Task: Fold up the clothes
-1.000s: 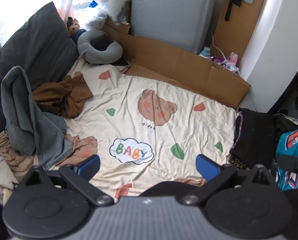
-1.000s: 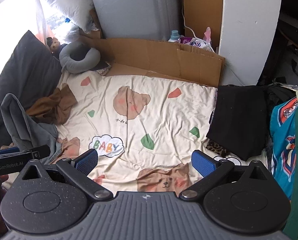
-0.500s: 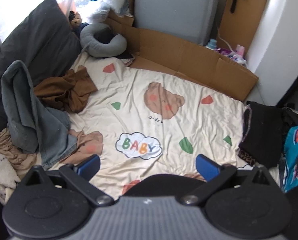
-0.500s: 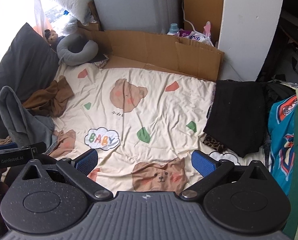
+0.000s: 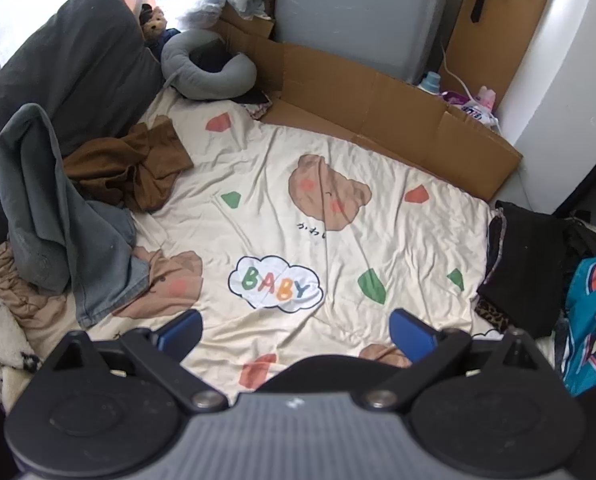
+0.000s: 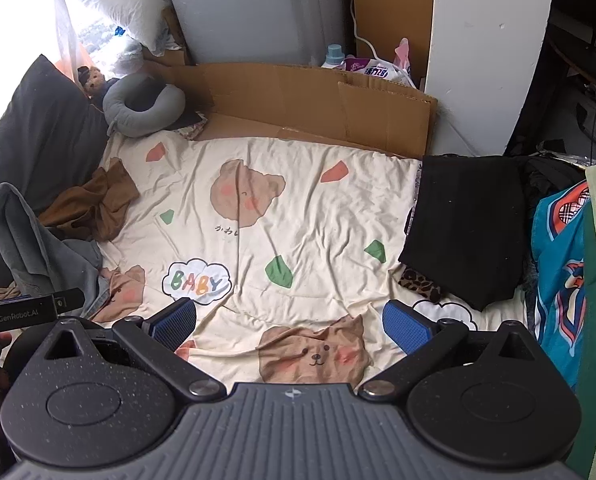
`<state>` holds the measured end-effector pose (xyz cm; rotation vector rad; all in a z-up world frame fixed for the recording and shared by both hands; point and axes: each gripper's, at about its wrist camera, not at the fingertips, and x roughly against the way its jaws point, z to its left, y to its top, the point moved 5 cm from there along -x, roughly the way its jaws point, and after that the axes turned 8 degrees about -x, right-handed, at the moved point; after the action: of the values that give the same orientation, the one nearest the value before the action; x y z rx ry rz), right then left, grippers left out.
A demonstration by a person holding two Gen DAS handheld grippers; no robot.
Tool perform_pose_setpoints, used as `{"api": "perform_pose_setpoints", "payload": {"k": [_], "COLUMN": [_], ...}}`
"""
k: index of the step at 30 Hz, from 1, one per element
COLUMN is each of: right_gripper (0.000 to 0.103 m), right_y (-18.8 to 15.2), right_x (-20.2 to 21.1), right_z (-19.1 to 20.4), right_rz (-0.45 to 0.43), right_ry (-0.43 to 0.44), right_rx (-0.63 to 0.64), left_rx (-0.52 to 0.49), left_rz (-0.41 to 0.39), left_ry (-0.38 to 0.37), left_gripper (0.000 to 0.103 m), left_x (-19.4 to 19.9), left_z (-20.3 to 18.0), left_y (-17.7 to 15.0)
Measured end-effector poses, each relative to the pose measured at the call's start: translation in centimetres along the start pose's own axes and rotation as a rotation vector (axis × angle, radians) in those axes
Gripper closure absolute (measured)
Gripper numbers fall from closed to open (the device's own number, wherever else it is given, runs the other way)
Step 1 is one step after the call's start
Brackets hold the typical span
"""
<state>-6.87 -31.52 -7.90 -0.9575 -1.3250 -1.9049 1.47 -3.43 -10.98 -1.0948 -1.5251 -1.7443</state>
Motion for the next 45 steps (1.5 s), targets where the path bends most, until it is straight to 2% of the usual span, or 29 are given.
{"api": "perform_pose_setpoints", "payload": {"k": [17,31,35,45], "right_gripper": [0.001,0.001,0.001,0.001], "right_y": [0.2,0.0,0.1,0.0], "right_x": [0.1,0.4,0.3,0.5], "right_z": [-0.9,-1.0,-0.9,-1.1], "right_rz": [0.001,-0.001,0.000,-0.001], "right_ry": [-0.007,0.002,0.003,0.014], "right_rx": [-0.020,-0.022,-0.021,-0.031], "left_rx": [-0.016,-0.012,-0.025,-0.032], "left_rz": [-0.023,-0.052,-0.057,-0.057], "left_ry": [0.022,0.032,0.035,0.032], "left_gripper": [0.008,0.011,0.014,0.014], "left_x": [0.4,3.2,3.6,4.0], "left_z": [-0.4,-0.4,-0.6,-0.8], "left_y": [0.0,0.0,0.1,-0.1]}}
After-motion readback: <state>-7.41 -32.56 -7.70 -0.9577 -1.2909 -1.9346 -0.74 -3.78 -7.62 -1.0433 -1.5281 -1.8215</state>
